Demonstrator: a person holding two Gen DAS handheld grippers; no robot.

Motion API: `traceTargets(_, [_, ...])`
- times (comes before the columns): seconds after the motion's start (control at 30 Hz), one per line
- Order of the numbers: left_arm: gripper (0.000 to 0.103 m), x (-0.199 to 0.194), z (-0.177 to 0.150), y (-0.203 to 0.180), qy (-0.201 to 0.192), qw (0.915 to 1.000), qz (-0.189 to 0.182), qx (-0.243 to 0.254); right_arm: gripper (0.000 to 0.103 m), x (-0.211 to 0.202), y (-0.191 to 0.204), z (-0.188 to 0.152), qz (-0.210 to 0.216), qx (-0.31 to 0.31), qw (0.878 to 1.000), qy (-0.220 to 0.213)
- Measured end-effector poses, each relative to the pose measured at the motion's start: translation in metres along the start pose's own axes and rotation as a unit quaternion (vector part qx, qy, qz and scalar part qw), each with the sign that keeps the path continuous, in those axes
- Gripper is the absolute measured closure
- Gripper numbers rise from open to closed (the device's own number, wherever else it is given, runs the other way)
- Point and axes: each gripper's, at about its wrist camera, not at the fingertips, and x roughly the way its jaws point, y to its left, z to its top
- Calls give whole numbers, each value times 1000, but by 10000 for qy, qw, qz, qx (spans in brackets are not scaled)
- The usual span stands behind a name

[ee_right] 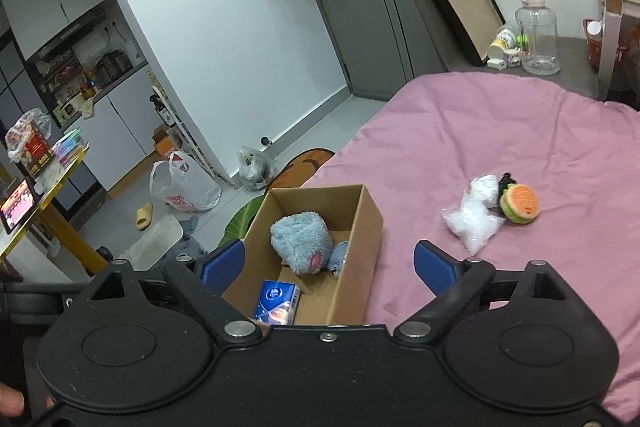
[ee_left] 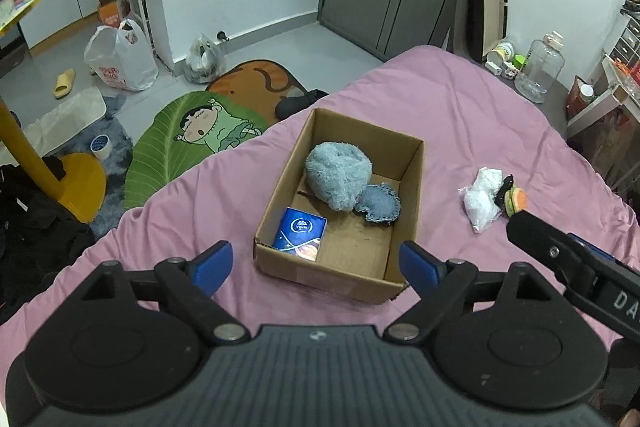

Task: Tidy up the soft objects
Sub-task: 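Move both tools toward the burger plush and the white plastic bag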

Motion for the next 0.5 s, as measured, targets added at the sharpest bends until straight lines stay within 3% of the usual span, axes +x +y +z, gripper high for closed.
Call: traceTargets(0.5, [0,-39,-30,-14,-394,9992,-35,-75,1,-44,-24,-13,-80,-125,9999,-40])
